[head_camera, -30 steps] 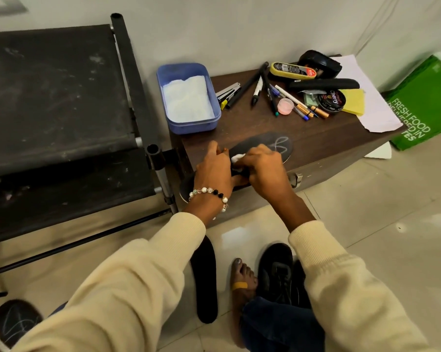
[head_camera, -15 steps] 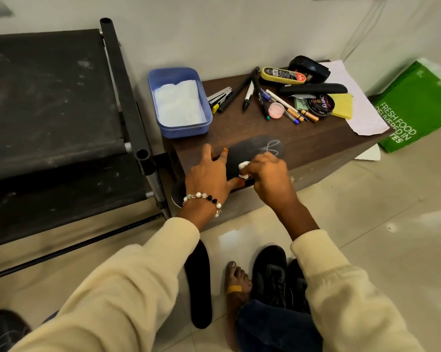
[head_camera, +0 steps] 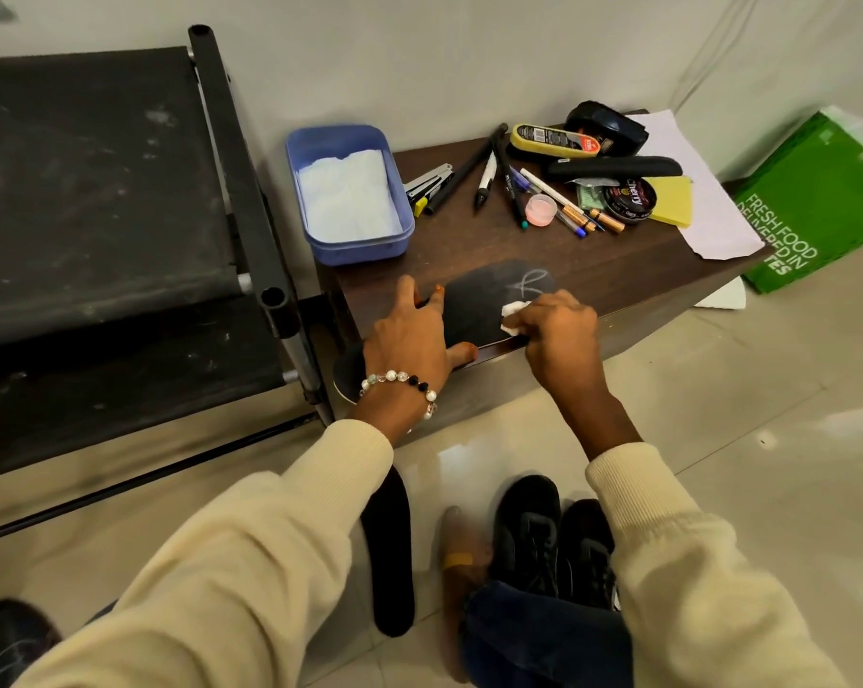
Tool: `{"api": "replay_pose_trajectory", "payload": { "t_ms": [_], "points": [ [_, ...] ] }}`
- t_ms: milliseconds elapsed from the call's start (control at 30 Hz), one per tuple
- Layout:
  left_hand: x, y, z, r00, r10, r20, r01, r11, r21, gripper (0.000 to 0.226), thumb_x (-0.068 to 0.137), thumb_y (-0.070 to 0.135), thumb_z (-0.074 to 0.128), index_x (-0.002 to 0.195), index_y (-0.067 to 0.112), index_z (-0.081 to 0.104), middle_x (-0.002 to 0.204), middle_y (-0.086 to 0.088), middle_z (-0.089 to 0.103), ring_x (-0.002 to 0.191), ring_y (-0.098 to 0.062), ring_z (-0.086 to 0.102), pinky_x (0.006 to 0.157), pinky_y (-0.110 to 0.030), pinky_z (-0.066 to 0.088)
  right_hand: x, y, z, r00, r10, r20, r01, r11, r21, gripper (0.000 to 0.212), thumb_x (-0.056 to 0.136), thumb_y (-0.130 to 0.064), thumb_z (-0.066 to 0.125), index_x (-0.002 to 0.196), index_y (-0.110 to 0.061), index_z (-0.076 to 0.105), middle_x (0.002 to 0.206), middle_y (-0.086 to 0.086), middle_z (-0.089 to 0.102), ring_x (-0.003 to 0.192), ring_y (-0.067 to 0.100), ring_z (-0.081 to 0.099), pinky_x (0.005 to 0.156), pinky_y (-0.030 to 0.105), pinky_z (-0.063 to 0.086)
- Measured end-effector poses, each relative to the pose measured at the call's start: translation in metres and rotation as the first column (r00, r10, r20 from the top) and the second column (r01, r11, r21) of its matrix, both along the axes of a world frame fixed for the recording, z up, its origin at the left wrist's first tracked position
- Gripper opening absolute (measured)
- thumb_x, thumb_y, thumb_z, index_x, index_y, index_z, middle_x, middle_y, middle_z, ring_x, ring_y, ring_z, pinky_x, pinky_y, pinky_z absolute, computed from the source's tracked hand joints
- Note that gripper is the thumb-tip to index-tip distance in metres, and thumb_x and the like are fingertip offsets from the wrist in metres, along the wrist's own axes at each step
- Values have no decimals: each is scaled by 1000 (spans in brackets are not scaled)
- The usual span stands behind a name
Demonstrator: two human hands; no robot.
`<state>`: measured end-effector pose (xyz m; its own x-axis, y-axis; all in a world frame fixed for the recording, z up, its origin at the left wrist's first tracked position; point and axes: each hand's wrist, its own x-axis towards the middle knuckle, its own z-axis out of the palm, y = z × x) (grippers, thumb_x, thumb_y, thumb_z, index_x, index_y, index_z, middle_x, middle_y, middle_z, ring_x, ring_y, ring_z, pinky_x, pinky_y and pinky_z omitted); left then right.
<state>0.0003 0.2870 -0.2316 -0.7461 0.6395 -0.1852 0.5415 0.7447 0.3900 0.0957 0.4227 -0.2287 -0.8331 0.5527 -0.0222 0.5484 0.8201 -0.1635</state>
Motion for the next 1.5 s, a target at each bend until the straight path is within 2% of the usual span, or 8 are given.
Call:
{"api": "replay_pose_trajectory", "payload": {
  "t_ms": [67,167,333,567,800,1033,1233,1500],
  "points": [
    [1,0,0,1000,2,3,-2,1000,1,82,81,54,67,148,25,30,138,-7,28,107,-32,56,86,-39,52,2,-4,2,998,58,6,-58,998,-22,37,90,-1,55,123,-16,64,124,6,58,119,22,47,97,21,33],
    [0,0,0,1000,-2,11,2,1000,10,82,81,55,67,148,25,30,137,-6,28,108,-31,55,86,-40,51,2,-2,-2,991,54,-120,-60,997,-48,31,85,5,56,111,-6,69,113,15,64,111,30,52,88,21,34],
    [-2,-1,1,1000,-13,21,13,1000,9,82,81,55,68,148,25,32,139,-6,27,110,-32,54,88,-42,52,-5,14,-10,983,-108,-150,115,993,40,35,85,2,57,118,-7,65,116,15,61,109,26,50,93,29,39],
    [-3,-1,-2,999,-28,18,28,1000,6,83,81,54,67,149,24,30,138,-6,27,111,-31,54,90,-41,51,-15,11,-9,962,-250,-108,257,965,52,33,91,-6,54,124,-6,59,123,14,55,111,22,49,95,27,38],
    [-4,2,-3,999,-28,37,28,1000,-5,82,81,53,68,148,24,30,141,-6,25,112,-33,53,90,-41,50,-6,7,-15,986,-148,-72,153,986,73,36,90,-5,54,124,-12,61,123,11,57,112,21,49,94,26,39],
    [-5,1,-2,999,-40,37,40,999,6,82,82,52,68,149,23,30,138,-6,27,110,-31,53,91,-40,50,-28,25,-7,944,-303,-133,310,950,40,29,93,-4,51,119,-7,63,118,17,57,112,27,50,96,33,41],
    [-4,3,-1,999,-26,41,27,1000,-11,82,82,52,67,149,23,30,142,-6,26,113,-32,54,90,-40,49,-28,13,-2,923,-376,-83,379,925,19,28,94,-5,50,119,-6,62,117,16,57,110,25,51,94,32,43],
    [-3,5,-1,998,-19,53,20,1000,-5,79,82,50,68,146,22,33,139,-6,27,112,-33,53,87,-39,49,-16,-12,-8,946,-321,-48,323,945,54,26,95,-5,50,118,-6,62,114,16,57,105,24,52,91,29,44]
  ]
}}
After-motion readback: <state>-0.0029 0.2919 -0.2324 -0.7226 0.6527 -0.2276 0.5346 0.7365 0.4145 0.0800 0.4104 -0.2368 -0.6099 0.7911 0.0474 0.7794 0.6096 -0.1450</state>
